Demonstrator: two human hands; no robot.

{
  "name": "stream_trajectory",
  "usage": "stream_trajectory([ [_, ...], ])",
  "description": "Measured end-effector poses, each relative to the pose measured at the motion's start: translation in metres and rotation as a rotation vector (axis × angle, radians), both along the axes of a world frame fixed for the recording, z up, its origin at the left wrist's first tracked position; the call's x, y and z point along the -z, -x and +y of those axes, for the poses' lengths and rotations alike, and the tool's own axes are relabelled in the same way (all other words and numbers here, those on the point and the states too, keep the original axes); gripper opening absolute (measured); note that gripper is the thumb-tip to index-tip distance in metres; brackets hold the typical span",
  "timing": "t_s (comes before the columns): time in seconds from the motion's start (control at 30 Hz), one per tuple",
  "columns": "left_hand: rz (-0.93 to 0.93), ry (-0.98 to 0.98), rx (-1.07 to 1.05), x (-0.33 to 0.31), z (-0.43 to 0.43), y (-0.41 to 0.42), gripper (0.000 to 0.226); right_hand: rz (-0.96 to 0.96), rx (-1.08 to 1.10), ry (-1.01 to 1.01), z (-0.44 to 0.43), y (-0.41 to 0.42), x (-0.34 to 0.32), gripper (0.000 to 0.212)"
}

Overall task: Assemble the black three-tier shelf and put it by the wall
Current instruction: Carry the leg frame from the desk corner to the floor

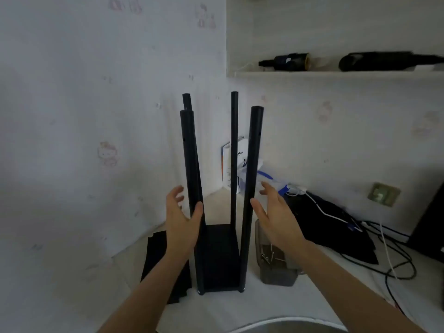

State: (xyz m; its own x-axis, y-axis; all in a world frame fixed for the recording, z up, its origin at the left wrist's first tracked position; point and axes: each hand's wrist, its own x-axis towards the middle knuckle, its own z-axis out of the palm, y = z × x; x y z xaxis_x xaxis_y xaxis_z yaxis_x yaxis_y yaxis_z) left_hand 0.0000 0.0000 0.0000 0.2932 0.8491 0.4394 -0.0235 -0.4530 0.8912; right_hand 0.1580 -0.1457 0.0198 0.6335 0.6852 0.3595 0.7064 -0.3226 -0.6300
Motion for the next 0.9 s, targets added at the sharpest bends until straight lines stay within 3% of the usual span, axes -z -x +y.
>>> stream_trajectory([
  [0.27, 0.025, 0.171, 0.227, 0.051, 0.035, -0.012, 0.057, 0.254, 0.034, -0.147, 0.045, -0.002, 0.038, 0.053],
  [0.37, 0.054, 0.209, 0.266, 0.066, 0.044, -0.016, 0.046, 0.320, 0.092, -0.209, 0.054, 0.001, 0.046, 0.046],
  [0.5, 0.048, 0.209, 0.274, 0.073, 0.048, -0.020, 0.027, 0.357, 0.144, -0.277, 0.061, 0.006, 0.053, 0.022],
  [0.77, 0.043, 0.271, 0.273, 0.069, 0.042, -0.025, 0.004, 0.461, 0.136, -0.285, 0.062, 0.011, 0.053, 0.024],
  [0.9, 0.040, 0.290, 0.172, 0.066, 0.040, -0.033, 0.015, 0.523, 0.108, -0.275, 0.065, 0.010, 0.050, 0.026],
])
